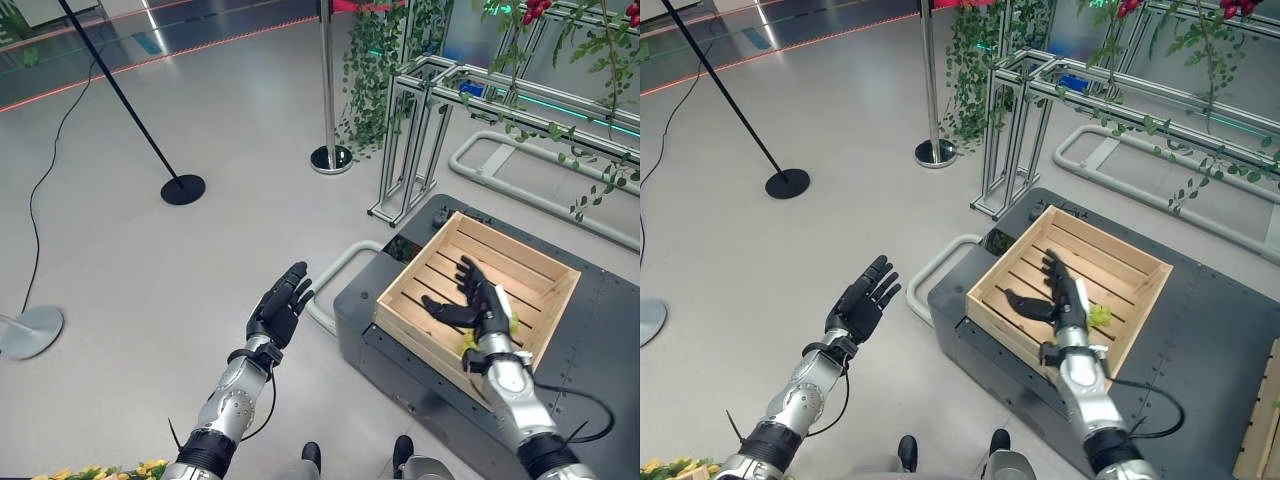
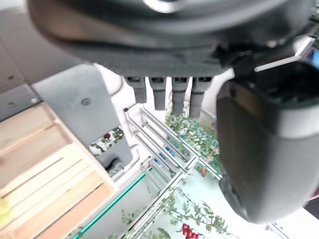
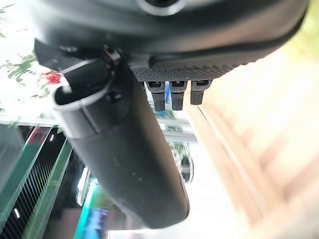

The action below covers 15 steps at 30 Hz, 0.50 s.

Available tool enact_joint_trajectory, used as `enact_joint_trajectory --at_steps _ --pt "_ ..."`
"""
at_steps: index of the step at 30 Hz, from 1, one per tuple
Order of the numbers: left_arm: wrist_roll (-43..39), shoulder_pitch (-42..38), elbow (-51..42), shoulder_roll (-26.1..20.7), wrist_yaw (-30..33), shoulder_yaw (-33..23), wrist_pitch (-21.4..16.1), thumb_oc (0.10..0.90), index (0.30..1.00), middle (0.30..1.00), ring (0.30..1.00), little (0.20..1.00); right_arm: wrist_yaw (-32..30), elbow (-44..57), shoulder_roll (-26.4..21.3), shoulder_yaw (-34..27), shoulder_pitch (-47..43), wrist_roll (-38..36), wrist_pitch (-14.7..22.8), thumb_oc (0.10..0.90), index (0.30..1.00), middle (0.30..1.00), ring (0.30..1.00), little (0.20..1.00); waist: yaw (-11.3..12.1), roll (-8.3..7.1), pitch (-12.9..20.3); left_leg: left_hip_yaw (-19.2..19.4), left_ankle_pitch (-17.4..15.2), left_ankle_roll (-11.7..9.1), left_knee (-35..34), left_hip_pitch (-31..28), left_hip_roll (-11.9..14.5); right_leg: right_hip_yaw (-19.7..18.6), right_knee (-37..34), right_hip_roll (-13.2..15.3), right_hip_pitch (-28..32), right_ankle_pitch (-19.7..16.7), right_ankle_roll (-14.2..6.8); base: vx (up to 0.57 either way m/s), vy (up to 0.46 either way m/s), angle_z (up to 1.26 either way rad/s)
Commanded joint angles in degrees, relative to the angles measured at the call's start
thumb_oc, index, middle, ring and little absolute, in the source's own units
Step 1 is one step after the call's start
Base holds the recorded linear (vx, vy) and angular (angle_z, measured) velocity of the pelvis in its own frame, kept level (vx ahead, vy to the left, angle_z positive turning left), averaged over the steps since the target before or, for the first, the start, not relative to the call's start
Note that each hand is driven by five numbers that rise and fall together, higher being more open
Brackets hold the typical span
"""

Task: Pick up the fruits from the basket on one side to the basket on the other side

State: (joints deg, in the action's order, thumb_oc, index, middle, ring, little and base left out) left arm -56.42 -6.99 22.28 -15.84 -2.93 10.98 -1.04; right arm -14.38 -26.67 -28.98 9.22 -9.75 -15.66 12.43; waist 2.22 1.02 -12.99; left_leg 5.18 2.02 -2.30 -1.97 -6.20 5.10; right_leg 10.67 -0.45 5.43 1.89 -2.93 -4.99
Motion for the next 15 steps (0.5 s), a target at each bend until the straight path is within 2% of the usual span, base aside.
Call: enact_joint_trajectory --at_steps 1,4,6,11,15 --pt "5.80 -3.84 -9.69 -3.33 -1.28 1.73 -3.84 0.800 0.900 0.900 0.900 0.900 -3.96 0.99 -4.63 -1.88 -8.53 3.97 -7.35 0.800 0.900 0.900 0.900 0.900 0.91 -2.93 3.34 -2.53 -2.25 0.06 2.89 1.79 -2.01 0.38 0.30 3.18 3.13 -0.34 -1.09 0.00 -0.022 0.07" --pt "12.90 -4.85 -11.41 -6.19 0.49 3.44 -5.72 0.800 0.900 0.900 0.900 0.900 -3.99 -2.55 -7.13 -0.22 -11.50 2.52 -14.08 0.800 0.900 0.900 0.900 0.900 1.49 -3.10 2.39 -2.75 -1.71 -0.12 1.98 2.01 -1.79 0.83 0.02 2.99 2.86 -0.43 -0.96 -0.01 -0.008 0.03" --pt "14.85 -5.72 -11.80 -7.46 0.87 4.00 -6.39 0.800 0.900 0.900 0.900 0.900 -4.88 -4.94 -7.85 0.79 -13.38 2.32 -16.16 0.800 0.900 0.900 0.900 0.900 1.82 -3.07 1.49 -2.88 -1.61 -0.05 1.72 2.35 -1.77 0.85 -0.12 2.90 2.50 -0.51 -0.83 -0.04 -0.003 0.01" --pt "15.28 -7.93 -12.53 -9.29 1.15 4.36 -7.52 0.800 0.900 0.900 0.900 0.900 -9.84 -8.61 -8.19 1.30 -17.07 -0.89 -17.30 0.800 0.900 0.900 0.900 0.900 2.06 -2.90 -2.26 -3.09 -1.14 0.17 1.85 5.03 -1.77 0.32 0.23 2.69 -0.10 -0.82 -0.61 -0.15 -0.023 -0.01" --pt "13.51 -10.64 -10.99 -9.43 1.77 4.93 -9.93 0.800 0.900 0.900 0.900 0.900 -8.64 -11.68 -8.64 2.09 -21.21 -4.24 -19.10 0.800 0.900 0.900 0.900 0.900 1.95 -2.54 -5.00 -3.35 -1.06 0.40 2.88 7.35 -2.14 -0.36 1.59 2.64 -2.42 -0.60 -0.39 -0.14 -0.007 -0.01"
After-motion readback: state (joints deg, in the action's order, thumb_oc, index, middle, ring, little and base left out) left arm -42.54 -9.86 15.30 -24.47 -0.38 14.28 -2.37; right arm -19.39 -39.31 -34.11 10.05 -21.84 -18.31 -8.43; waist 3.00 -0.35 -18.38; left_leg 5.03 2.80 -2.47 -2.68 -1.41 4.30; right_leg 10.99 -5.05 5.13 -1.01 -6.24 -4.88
